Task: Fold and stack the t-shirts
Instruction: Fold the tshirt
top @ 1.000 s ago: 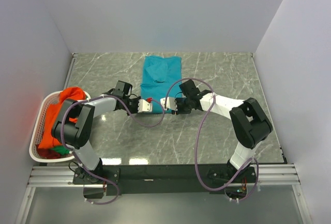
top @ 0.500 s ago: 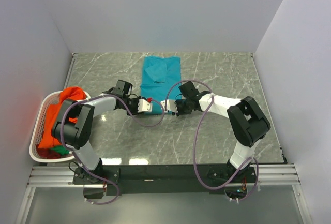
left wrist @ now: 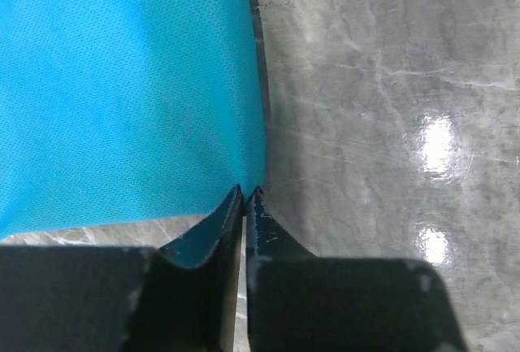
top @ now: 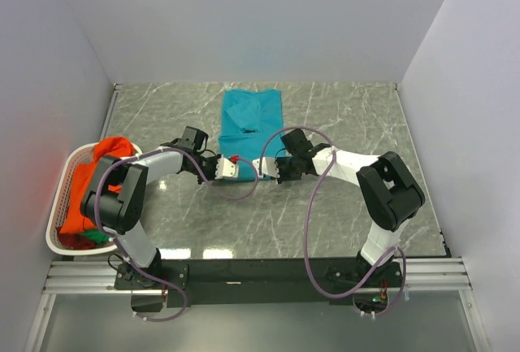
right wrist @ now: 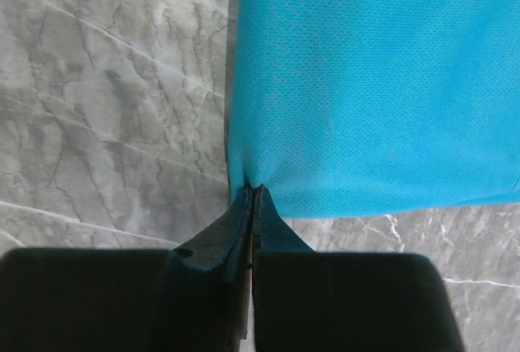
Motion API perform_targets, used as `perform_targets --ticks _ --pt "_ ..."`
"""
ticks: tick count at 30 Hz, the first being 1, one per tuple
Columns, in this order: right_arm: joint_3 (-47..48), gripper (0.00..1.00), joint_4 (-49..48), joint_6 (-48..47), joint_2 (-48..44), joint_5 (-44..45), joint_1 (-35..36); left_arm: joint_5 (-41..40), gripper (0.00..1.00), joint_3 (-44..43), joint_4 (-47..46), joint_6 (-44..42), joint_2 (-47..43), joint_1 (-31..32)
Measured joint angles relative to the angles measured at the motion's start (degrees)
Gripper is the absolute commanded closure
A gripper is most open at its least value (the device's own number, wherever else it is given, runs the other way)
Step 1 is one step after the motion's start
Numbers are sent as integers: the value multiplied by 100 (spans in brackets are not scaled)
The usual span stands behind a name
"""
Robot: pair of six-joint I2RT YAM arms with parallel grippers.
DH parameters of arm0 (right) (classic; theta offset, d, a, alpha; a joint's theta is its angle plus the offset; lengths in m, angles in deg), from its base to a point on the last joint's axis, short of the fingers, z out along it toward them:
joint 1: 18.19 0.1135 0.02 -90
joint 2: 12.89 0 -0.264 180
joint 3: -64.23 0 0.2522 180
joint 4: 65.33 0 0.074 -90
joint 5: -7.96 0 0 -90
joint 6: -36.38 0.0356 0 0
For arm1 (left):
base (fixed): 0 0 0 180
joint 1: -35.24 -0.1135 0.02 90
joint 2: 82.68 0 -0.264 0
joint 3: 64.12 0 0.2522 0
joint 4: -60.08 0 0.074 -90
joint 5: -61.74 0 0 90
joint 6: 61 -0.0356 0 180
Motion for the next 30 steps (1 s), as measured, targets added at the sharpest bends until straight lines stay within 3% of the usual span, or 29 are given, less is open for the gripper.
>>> perform_targets --ticks 4,19,24,30 --pt "13 100 42 138 -22 -4 0 4 99 -2 22 175 -22 -11" --pt "708 100 726 625 -551 -219 -243 256 99 -442 531 997 -549 -463" --pt "225 100 828 800 -1027 -282 -127 341 99 59 763 1021 -1207 -361" --pt "-627 100 1259 1139 -2374 -461 393 479 99 682 1707 984 -2380 70"
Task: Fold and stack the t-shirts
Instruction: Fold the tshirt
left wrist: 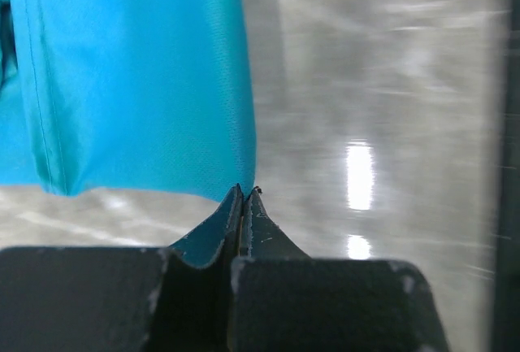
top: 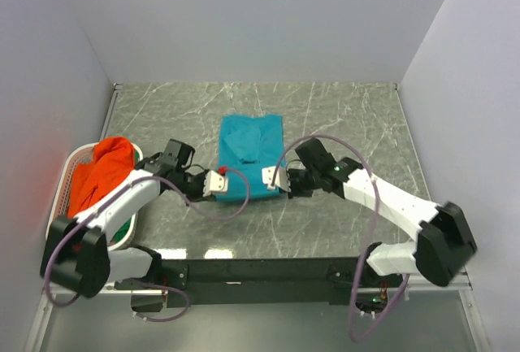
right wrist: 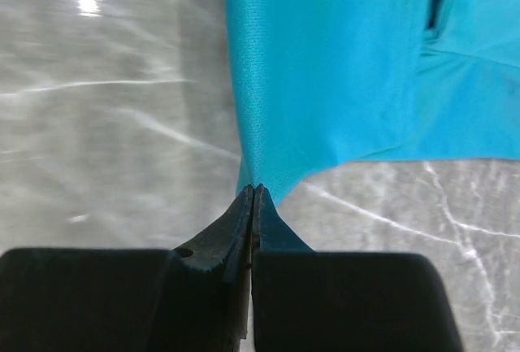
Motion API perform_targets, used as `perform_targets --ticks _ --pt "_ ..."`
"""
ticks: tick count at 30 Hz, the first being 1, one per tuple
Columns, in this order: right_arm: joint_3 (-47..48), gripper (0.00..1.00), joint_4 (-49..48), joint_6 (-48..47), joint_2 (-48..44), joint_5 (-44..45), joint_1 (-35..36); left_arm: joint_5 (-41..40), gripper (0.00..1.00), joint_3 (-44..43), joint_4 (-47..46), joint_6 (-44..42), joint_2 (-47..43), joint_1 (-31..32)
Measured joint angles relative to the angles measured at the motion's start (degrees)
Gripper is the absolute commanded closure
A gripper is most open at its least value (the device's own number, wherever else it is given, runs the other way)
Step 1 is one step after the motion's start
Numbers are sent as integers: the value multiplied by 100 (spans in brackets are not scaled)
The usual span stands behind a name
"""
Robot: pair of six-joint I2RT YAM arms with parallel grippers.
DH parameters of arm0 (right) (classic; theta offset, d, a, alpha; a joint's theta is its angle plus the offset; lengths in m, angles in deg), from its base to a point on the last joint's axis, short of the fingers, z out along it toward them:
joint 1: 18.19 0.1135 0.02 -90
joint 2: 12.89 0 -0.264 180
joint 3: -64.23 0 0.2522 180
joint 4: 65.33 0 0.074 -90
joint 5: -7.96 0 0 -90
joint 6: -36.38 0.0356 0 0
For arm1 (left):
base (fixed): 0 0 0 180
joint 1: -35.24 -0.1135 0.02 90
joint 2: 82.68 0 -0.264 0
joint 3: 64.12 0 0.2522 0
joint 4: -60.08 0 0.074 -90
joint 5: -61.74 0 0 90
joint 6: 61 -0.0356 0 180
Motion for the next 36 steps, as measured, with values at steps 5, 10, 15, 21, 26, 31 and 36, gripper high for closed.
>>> perform_targets --ticks 5,10,15,21,26,31,36 --pt "-251 100 599 219 -1012 -122 417 313 100 160 1091 -9 -885 289" --pt "-13 100 1069 168 -1309 -238 431 549 100 -304 1908 83 -1056 264" --pt "872 100 1349 -140 -531 -221 -17 691 99 -1683 2044 195 13 -210" --pt "2096 100 1268 -492 1075 -160 -693 750 99 -3283 1674 507 2181 -754" --pt "3134 100 953 -544 2647 59 -885 391 98 -4297 1191 1152 3834 -894" --pt "3447 100 656 -540 3641 387 -883 -17 96 -5029 807 1871 5012 -896" --pt "3285 100 396 -527 3775 654 -748 -157 96 -4767 691 2396 5128 -879"
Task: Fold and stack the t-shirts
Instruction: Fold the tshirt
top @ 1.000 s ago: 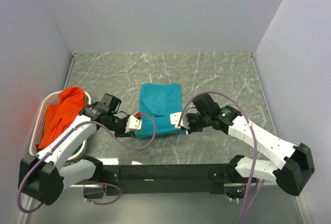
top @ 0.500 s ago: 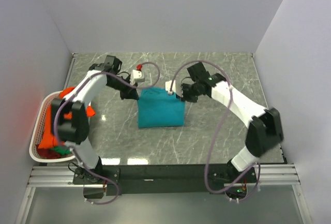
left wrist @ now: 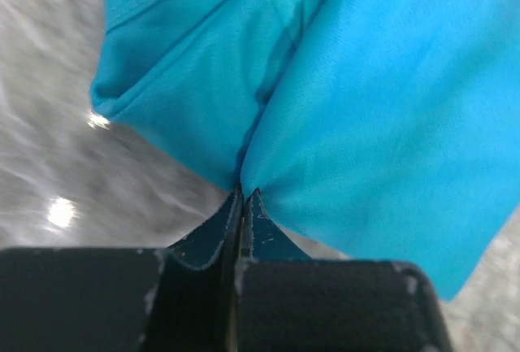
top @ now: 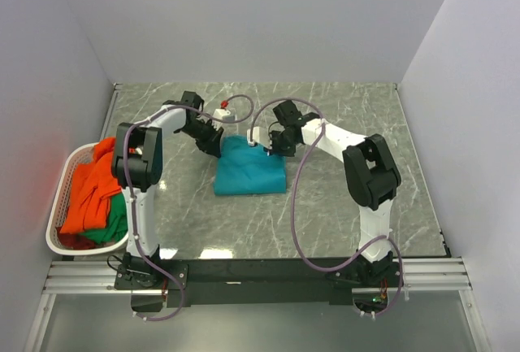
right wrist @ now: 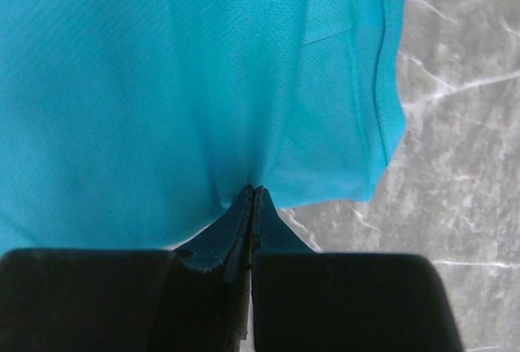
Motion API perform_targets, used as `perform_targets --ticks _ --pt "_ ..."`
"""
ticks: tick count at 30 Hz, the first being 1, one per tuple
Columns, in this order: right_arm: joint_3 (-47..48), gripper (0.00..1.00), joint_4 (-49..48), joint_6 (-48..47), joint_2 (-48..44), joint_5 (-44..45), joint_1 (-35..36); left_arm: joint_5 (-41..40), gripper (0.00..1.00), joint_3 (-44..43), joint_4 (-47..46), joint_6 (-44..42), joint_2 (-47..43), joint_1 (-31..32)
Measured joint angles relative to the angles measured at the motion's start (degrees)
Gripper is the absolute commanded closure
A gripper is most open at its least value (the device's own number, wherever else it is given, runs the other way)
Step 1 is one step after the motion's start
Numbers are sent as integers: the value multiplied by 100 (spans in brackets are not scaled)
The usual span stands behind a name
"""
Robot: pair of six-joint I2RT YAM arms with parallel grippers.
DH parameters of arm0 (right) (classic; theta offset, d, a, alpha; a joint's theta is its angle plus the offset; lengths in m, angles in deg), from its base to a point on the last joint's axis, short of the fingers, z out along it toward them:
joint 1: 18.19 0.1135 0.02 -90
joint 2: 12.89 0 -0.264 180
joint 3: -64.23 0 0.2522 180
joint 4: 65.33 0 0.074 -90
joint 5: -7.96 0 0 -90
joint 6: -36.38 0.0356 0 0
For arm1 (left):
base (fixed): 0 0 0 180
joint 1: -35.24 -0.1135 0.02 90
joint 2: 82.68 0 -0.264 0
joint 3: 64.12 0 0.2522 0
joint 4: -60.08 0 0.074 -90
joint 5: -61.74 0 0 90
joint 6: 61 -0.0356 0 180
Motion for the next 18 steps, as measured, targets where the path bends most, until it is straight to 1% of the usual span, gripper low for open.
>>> perform_targets --ticks 3,5,6,7,8,9,10,11,13,14,16,18 --pt "-260 100 -186 59 -81 81 138 59 96 638 -87 219 -378 -2" --pt "-619 100 -302 136 -247 120 286 127 96 1139 2 304 -702 -4" --pt "-765 97 -302 173 -337 122 372 197 95 1434 83 332 -896 -2" --pt "-938 91 -297 227 -470 133 479 249 93 1661 133 334 -1062 -2" --pt "-1091 73 -267 302 -608 131 590 302 88 1880 214 332 -1228 0" --pt "-1211 64 -227 409 -758 120 682 369 76 2098 334 328 -1414 4" --pt "-1305 43 -201 546 -938 81 785 448 69 2295 404 313 -1613 2" --pt "-1335 34 -162 682 -1060 35 828 496 59 2406 461 315 -1746 -7" --pt "-1244 30 0 966 -1318 -136 802 697 47 2590 560 299 -2085 -76" --pt "-1115 30 111 1115 -1403 -232 717 793 34 2627 577 251 -2271 -144" --pt "-662 30 450 1445 -1464 -509 428 918 29 2651 533 79 -2592 -264" --pt "-114 31 638 1794 -1464 -850 37 1014 28 2673 365 -24 -2905 -356"
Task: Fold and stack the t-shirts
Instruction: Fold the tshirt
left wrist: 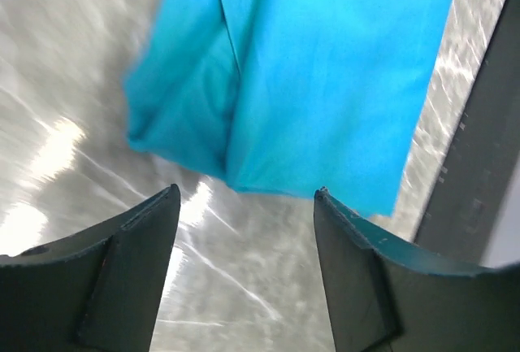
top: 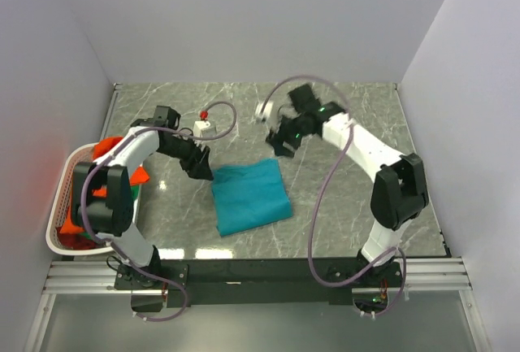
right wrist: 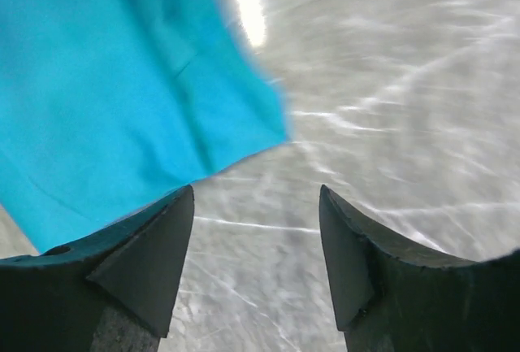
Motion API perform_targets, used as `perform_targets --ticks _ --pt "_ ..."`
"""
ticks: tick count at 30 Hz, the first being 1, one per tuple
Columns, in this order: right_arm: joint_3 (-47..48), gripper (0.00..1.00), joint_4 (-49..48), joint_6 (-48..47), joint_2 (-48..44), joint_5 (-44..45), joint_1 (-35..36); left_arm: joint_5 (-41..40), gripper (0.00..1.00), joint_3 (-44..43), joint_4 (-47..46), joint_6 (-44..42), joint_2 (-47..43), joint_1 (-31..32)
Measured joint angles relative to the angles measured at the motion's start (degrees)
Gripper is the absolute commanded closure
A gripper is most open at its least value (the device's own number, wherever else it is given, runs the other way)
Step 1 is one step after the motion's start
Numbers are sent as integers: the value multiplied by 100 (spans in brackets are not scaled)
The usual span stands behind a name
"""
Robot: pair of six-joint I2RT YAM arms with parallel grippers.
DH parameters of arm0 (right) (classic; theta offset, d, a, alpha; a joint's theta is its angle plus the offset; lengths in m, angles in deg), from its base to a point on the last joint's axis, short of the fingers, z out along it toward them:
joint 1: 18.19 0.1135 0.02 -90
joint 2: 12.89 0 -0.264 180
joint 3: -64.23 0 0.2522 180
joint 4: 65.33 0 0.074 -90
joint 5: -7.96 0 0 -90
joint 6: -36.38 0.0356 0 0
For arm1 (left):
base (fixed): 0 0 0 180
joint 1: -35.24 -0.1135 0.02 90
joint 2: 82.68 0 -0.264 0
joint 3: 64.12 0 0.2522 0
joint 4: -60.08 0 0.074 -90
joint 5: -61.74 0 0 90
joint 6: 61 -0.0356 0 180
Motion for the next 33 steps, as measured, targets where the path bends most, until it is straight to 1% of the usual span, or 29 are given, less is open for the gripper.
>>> perform_targets --ticks 3,4,7,10,12,15,20,24,30,33 --pt "699 40 192 490 26 -525 -549 151 32 -4 -332 -87 -264 70" --pt "927 46 262 654 90 -697 -706 164 32 -20 -452 -79 -275 173" --pt "1709 56 485 1161 612 -1235 -946 136 36 -44 -855 -66 -210 675" --pt "2391 61 579 1648 1528 -1744 -1005 -68 37 -70 -1266 -57 -68 1261" --pt "2518 61 592 1897 2033 -1950 -1014 -205 37 -168 -1464 -20 127 1565" --pt "2417 62 627 2277 2605 -2131 -1014 -363 36 -492 -1591 22 658 1816" --pt "2236 64 597 2791 2820 -2253 -1005 -474 41 -754 -1578 -63 1377 1888" --pt "2033 64 345 3095 2815 -2374 -986 -472 44 -787 -1311 -282 1576 1928" --pt "927 65 210 3329 2796 -2446 -916 -450 50 -785 -964 -564 1596 2131" --pt "535 65 251 3344 2599 -2583 -905 -426 52 -761 -848 -721 1593 2240"
